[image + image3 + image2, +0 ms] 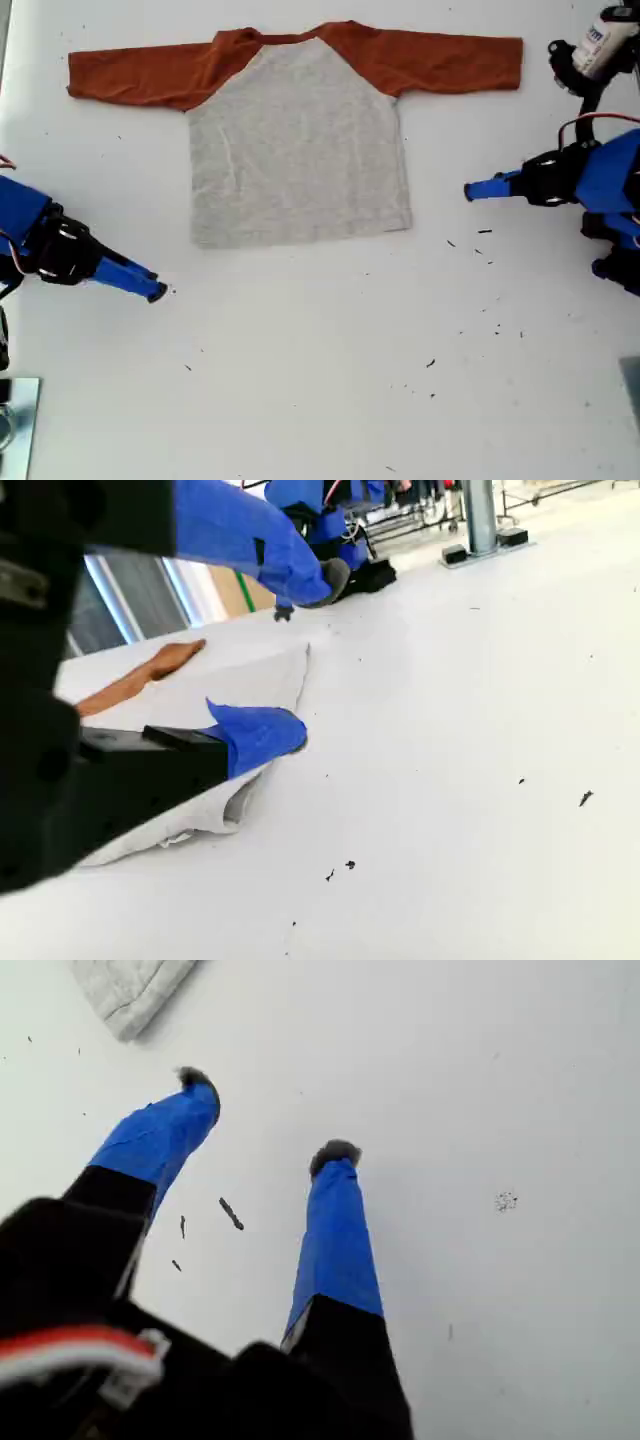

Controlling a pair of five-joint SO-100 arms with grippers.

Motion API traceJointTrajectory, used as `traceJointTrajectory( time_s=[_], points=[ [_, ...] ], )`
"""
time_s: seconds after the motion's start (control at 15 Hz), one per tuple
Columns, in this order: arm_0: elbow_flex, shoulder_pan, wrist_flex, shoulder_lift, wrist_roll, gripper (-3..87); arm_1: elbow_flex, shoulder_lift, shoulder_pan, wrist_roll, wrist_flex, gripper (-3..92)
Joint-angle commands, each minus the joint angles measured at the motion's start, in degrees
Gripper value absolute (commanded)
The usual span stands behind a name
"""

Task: Fold t shirt

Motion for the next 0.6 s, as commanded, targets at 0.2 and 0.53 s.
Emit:
traceJointTrajectory(
  time_s=[0.2,0.53],
  points=[
    [0.5,-0.9,-0.2,0.4,-0.1,19.1,3.4,0.9,-0.4,-0.8,1.1,21.8],
    [0.5,-11.6,0.0,0.4,-1.3,20.9,3.4,0.9,-0.4,-0.8,1.1,21.8]
  ],
)
